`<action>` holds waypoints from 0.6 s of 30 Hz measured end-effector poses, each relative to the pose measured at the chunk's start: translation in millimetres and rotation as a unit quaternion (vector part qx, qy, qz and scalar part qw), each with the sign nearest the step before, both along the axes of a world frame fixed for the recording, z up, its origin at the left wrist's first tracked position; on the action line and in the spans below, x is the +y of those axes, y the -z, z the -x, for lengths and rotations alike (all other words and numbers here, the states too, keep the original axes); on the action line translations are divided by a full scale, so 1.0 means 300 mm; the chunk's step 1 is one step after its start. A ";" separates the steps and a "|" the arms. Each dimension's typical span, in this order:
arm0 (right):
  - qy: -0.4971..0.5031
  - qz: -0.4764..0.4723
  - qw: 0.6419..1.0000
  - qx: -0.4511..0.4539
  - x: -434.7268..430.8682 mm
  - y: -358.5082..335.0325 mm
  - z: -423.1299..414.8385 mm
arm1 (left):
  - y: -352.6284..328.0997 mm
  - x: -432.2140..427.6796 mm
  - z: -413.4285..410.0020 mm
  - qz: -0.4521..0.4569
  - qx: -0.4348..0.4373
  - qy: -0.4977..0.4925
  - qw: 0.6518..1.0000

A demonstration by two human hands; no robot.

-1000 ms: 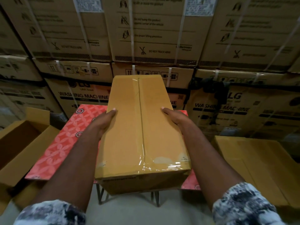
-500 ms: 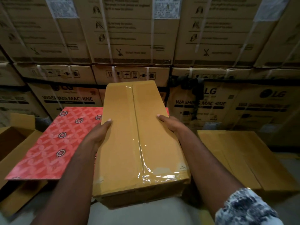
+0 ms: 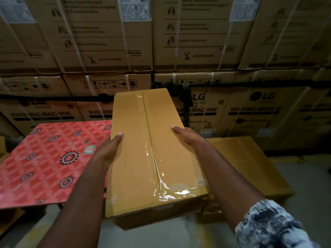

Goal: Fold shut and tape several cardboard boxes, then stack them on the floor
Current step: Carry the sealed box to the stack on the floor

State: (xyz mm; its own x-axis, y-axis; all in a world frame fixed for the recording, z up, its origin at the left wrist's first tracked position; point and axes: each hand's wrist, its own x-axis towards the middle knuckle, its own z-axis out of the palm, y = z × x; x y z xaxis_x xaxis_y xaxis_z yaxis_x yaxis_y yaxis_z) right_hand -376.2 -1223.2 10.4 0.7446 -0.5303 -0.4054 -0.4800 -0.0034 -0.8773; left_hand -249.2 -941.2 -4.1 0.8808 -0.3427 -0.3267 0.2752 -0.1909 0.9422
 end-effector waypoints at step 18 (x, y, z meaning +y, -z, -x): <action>0.020 -0.023 0.999 -0.013 -0.809 0.194 0.646 | 0.153 -0.838 0.609 -0.012 -0.001 0.005 1.000</action>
